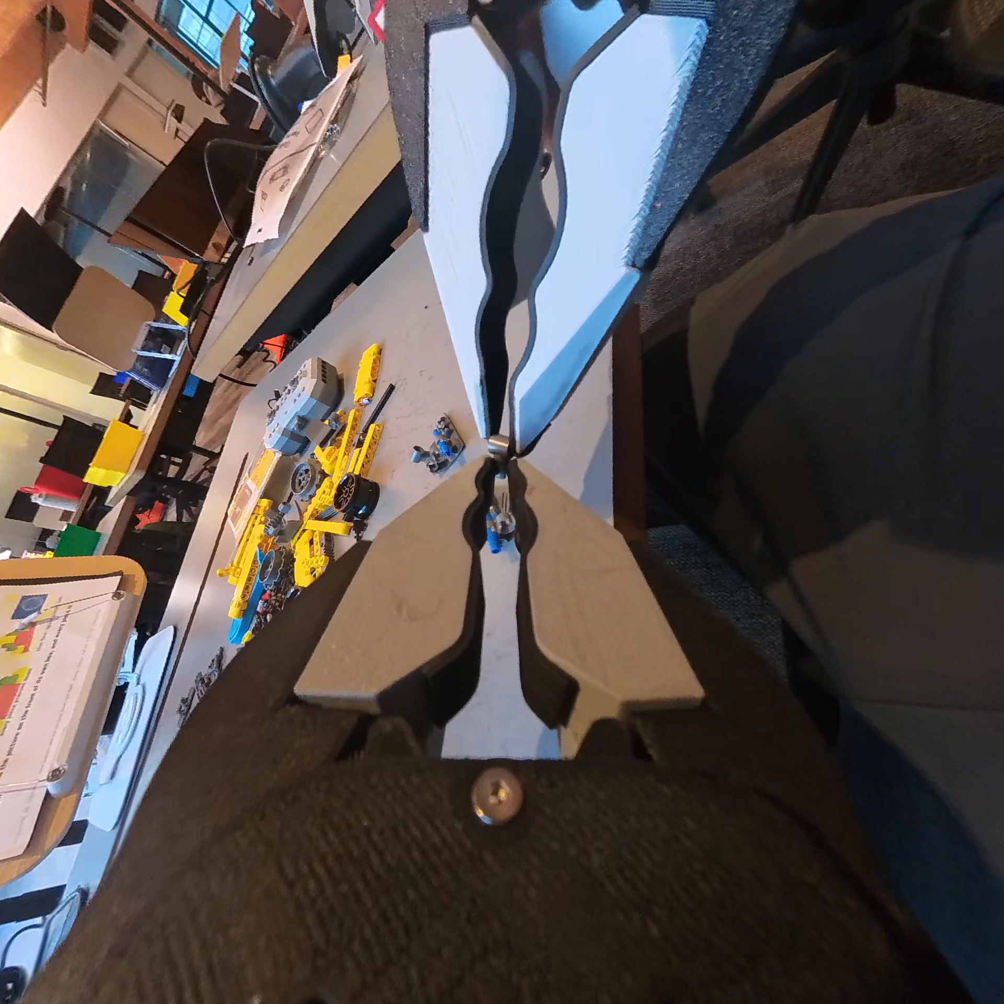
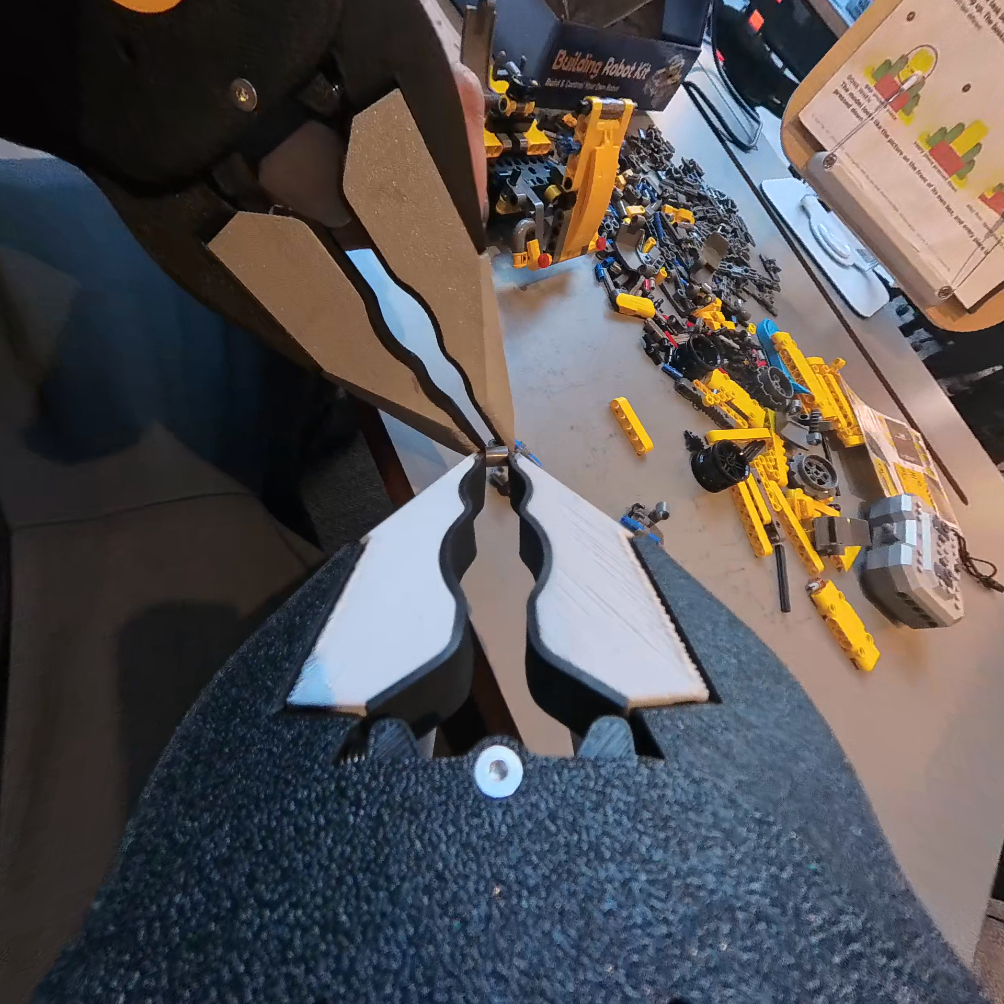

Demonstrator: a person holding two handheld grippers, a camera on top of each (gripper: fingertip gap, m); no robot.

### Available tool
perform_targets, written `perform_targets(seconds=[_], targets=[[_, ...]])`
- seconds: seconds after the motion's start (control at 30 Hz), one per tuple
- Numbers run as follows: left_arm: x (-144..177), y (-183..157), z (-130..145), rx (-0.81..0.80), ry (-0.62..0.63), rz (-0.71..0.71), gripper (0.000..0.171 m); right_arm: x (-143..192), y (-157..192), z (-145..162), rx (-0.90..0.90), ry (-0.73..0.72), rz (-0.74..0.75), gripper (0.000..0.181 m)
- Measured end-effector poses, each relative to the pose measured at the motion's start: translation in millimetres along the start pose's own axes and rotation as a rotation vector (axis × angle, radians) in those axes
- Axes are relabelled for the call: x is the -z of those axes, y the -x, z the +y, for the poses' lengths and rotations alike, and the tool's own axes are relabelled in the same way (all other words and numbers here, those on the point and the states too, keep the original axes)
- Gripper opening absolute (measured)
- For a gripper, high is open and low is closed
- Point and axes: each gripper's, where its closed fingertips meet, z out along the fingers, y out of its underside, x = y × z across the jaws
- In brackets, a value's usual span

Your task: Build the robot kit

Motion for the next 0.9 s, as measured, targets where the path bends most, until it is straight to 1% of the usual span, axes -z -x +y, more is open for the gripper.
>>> perform_targets(seconds=[0.2, 0.37, 0.43, 0.53, 0.7, 0.8, 0.9], targets=[[0.4, -2.7, -3.0, -0.011, -0.017, 0.008, 0.003, 2.7, 2.2, 0.4, 0.036, -0.001, -0.005, 0.008], [1.1, -11.6, -3.1, -0.056, -0.037, 0.054, 0.003, 3.5, 9.9, 3.5, 0.08, 0.01, -0.053, 0.01], [0.6, -14.6, -2.0, -0.05, -0.034, 0.075, 0.003, 2.8, 12.7, 5.3, 0.099, 0.025, -0.065, 0.009], [1.0, -17.5, -2.7, -0.02, -0.049, 0.101, 0.003, 3.6, 15.1, 6.4, 0.116, 0.027, -0.074, 0.008], [2.8, -17.4, -8.1, 0.107, -0.088, 0.154, 0.004, 8.5, 15.0, 4.7, 0.064, -0.016, -0.103, 0.008], [2.4, -16.3, -7.2, 0.127, -0.084, 0.159, 0.007, 10.8, 15.0, 4.4, 0.074, -0.022, -0.11, 0.008], [2.9, -20.4, -8.1, 0.146, -0.094, 0.195, 0.006, 12.7, 19.4, 2.0, 0.108, -0.037, -0.129, 0.008]])
